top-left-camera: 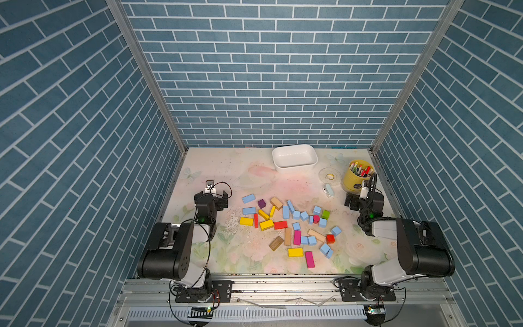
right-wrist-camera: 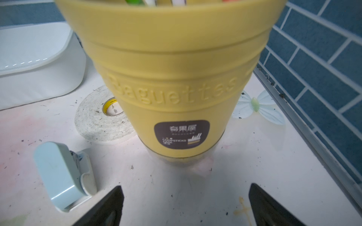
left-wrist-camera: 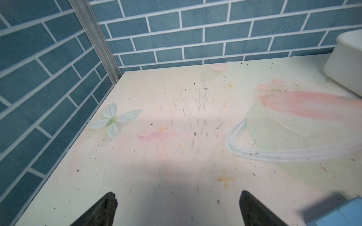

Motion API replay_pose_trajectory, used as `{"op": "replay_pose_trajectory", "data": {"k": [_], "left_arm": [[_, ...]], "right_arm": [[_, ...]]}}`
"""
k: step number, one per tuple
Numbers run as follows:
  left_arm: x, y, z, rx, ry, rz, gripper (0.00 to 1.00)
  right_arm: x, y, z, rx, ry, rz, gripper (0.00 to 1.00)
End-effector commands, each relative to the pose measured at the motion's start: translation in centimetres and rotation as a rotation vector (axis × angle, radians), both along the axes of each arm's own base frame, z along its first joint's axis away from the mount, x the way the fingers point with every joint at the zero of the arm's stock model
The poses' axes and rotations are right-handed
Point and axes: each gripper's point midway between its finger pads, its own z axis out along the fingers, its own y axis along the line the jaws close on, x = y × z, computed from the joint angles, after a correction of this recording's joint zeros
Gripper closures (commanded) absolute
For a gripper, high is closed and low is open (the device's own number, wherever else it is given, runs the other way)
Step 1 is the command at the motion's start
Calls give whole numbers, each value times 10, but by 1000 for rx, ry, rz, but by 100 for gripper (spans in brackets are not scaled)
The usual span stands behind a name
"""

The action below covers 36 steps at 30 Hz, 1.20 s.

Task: Pick out the blue building blocks
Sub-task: Pick up the building block from the center of the board.

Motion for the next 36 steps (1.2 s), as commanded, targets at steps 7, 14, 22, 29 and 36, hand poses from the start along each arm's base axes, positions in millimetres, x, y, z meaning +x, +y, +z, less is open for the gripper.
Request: {"op": "replay_pose_trajectory", "data": {"k": [7,14,22,29,36], "left_arm": [[-19,28,52,-30,-52,178,1],[-42,22,99,-175,-56,188,1],[-67,-6,142,-387,-22,86,1],[-93,-22,156,-432,39,9,1],[-100,-49,164,-475,132,-131,1]], "right_arm": [[-11,-15,87,30,-75,-110,1],[-34,-8,124,183,-55,-148,2],[-64,32,141,330,43,22,3],[-87,47,144,347,127,82,3],[-96,74,138,290,225,154,4]]}}
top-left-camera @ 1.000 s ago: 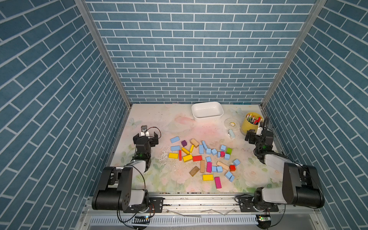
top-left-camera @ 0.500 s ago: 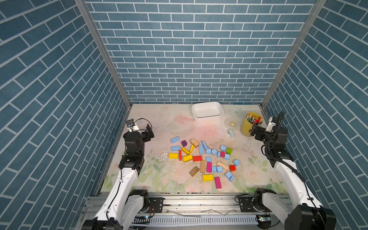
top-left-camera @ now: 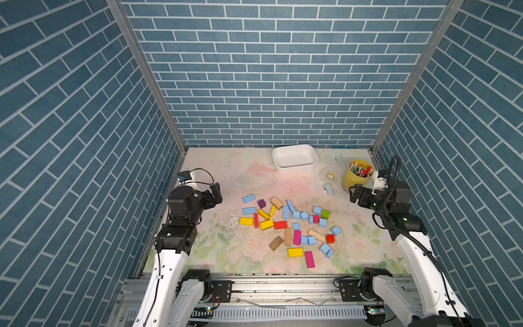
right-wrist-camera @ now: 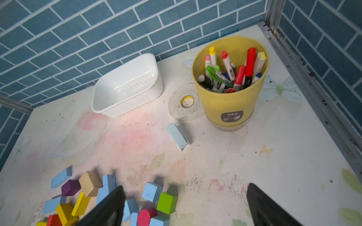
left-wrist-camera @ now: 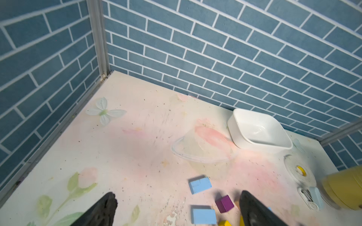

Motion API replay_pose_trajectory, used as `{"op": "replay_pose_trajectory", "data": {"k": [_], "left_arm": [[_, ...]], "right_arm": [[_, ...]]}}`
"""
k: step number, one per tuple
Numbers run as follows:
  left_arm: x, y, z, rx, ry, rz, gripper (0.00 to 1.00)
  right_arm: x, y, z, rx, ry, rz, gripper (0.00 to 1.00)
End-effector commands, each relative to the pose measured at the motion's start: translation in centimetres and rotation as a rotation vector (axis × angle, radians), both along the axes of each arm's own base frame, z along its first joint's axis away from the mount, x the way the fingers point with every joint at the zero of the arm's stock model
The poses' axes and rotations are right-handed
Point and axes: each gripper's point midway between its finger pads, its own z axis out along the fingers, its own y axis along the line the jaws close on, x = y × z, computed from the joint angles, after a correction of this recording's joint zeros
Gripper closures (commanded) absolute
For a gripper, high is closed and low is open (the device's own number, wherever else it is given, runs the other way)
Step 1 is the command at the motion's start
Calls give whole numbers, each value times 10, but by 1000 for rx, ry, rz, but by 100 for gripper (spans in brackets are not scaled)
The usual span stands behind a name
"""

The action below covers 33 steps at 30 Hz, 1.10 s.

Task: Pick out the blue building blocks
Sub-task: Pick up the building block from the center of the board.

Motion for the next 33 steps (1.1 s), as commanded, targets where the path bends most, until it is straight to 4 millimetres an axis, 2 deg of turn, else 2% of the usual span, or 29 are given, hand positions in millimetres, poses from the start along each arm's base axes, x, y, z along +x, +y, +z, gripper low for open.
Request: {"op": "replay_pose_trajectory", "data": {"k": [1,6,12,17,20,26,30,33], "left_arm": [[-9,-24,-1,-49,64,-133,1],[-18,-45,3,-61,98,-264,0],[-22,-73,-13,-40,166,-457,1],[-20,-88,-34,-9,204,-542,1],[-19,-98,-36,-38,200,-584,0],[-20,-96,-46,-29,232,-572,1],[-20,-94,-50,-22,254,-559,1],[-20,-92,-51,-18,257,-553,1]], "right_arm": [[-10,16,-5,-41,87,54,4],[-14,32,-18,-153,173,109,5],[-15,46,-40,-245,271,156,11],[-5,51,-61,-301,359,144,18],[2,52,-71,-327,402,130,21],[0,82,-83,-339,434,228,22],[4,90,-86,-353,443,234,23],[7,109,-87,-351,441,276,24]]}}
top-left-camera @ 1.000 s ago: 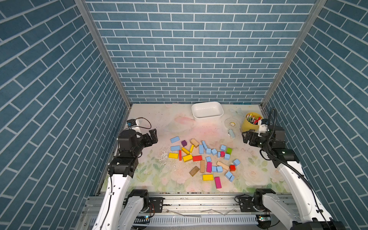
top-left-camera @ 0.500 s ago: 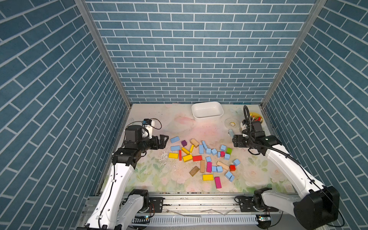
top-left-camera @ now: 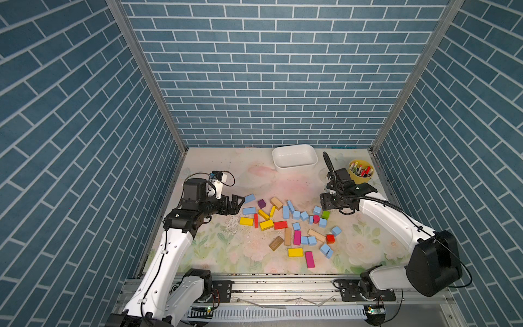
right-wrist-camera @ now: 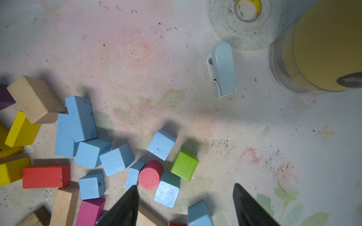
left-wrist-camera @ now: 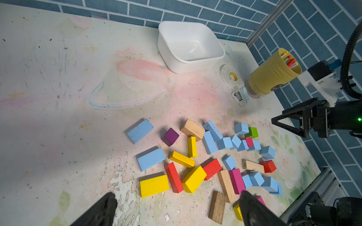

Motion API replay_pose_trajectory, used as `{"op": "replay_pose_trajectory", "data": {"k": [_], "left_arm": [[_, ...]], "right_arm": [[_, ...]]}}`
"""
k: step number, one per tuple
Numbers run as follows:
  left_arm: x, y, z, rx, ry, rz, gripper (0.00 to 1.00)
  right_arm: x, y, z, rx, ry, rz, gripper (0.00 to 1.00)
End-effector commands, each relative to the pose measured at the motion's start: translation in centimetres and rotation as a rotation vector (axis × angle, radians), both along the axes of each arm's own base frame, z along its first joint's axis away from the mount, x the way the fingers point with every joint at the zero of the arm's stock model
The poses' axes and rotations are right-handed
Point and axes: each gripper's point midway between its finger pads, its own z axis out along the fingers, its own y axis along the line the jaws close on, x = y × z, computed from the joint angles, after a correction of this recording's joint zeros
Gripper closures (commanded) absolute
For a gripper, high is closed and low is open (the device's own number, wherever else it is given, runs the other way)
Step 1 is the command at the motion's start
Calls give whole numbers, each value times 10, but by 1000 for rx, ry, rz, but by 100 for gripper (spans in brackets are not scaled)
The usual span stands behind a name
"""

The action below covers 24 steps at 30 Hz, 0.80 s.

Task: Pick out the blue building blocks
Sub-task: Pick up the building block from the center of the board.

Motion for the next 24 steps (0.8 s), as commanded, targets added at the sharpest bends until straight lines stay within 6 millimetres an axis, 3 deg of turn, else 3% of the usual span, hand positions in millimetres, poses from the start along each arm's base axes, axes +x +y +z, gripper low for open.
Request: {"op": "replay_pose_trajectory", "data": {"k": [1,11,24], "left_arm": [[-2,3,-9,27,18,1,1],[-1,5,-12,40,28,12,1],[1,4,-12,36,29,11,1]], "right_arm": [[4,19,4,0,5,21,24],[6,83,-20,-32,80,170,31],[3,132,-47,-75,181,265,45]]}}
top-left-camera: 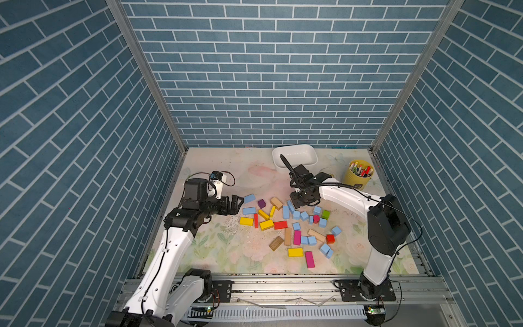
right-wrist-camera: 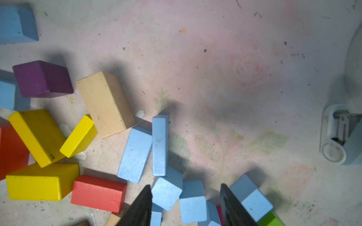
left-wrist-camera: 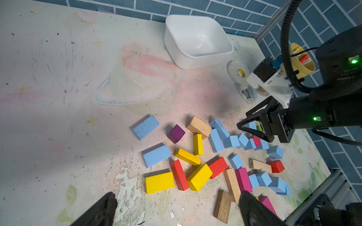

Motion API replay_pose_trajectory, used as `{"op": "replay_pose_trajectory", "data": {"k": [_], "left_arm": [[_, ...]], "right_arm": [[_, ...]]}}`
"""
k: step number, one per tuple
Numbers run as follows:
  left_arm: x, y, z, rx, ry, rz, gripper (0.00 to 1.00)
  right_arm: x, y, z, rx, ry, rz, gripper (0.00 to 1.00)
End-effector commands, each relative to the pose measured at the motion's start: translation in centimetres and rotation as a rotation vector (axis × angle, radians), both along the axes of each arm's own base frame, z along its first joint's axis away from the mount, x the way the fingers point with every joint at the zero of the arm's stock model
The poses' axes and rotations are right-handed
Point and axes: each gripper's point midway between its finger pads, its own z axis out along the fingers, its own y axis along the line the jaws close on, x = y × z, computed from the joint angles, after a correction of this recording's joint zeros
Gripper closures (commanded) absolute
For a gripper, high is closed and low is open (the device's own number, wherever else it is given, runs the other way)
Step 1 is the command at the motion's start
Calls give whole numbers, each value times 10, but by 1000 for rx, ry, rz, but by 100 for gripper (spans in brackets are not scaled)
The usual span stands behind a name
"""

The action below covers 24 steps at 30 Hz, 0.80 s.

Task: Pick out the blue building blocks
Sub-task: Pick up the building block from the center of the board.

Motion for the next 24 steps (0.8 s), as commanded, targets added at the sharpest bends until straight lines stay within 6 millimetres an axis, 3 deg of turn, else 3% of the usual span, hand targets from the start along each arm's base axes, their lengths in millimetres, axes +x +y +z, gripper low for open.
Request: {"op": "replay_pose_trajectory", "data": {"k": [1,17,24], "left_arm": [[0,-1,-4,7,6,-10,1],[1,-1,-4,14,-4,-15,1],[1,0,-4,17,-4,-14,1]], "right_arm": [[-11,3,-10,-38,67,10,46],[-8,19,-48,-85,146,25,67],[-7,20,-49,-86,145,26,86]]}}
